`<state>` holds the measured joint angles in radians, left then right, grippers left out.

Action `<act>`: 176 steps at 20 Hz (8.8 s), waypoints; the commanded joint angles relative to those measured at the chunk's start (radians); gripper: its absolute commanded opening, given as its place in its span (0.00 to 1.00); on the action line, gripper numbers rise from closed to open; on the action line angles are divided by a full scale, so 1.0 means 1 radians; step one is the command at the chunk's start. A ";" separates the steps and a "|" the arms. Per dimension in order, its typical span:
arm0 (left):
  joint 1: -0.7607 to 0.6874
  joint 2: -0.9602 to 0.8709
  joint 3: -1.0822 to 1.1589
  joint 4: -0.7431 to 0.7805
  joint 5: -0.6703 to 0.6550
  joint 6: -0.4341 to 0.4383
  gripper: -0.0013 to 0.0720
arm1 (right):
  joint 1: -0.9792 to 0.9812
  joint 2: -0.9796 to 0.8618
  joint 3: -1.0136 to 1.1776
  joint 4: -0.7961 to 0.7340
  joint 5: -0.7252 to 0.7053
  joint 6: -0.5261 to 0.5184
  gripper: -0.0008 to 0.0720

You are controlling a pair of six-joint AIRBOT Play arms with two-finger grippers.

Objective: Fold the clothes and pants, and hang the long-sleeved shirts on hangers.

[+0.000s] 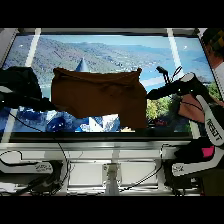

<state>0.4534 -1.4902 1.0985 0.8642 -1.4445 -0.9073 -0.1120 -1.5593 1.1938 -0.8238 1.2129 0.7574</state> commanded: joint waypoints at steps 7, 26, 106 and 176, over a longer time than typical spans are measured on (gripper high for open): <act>0.074 0.264 0.299 -0.424 -0.063 0.025 0.04 | 0.000 0.510 0.007 -0.033 -0.200 0.021 0.03; 0.165 1.034 0.300 -0.084 0.537 -0.232 0.04 | 0.000 1.106 0.266 -0.280 -0.235 0.480 0.03; -0.072 -0.151 0.167 0.304 0.025 0.091 0.74 | -0.146 0.111 0.104 -0.515 -0.060 0.436 0.63; 0.045 -0.128 0.087 0.267 0.048 0.164 0.72 | -0.145 0.111 0.104 -0.494 -0.061 0.452 0.62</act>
<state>0.4957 -1.5944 1.1969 1.1652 -1.3777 -0.7555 -0.2577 -1.4487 1.2984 -1.3174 1.1603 1.2091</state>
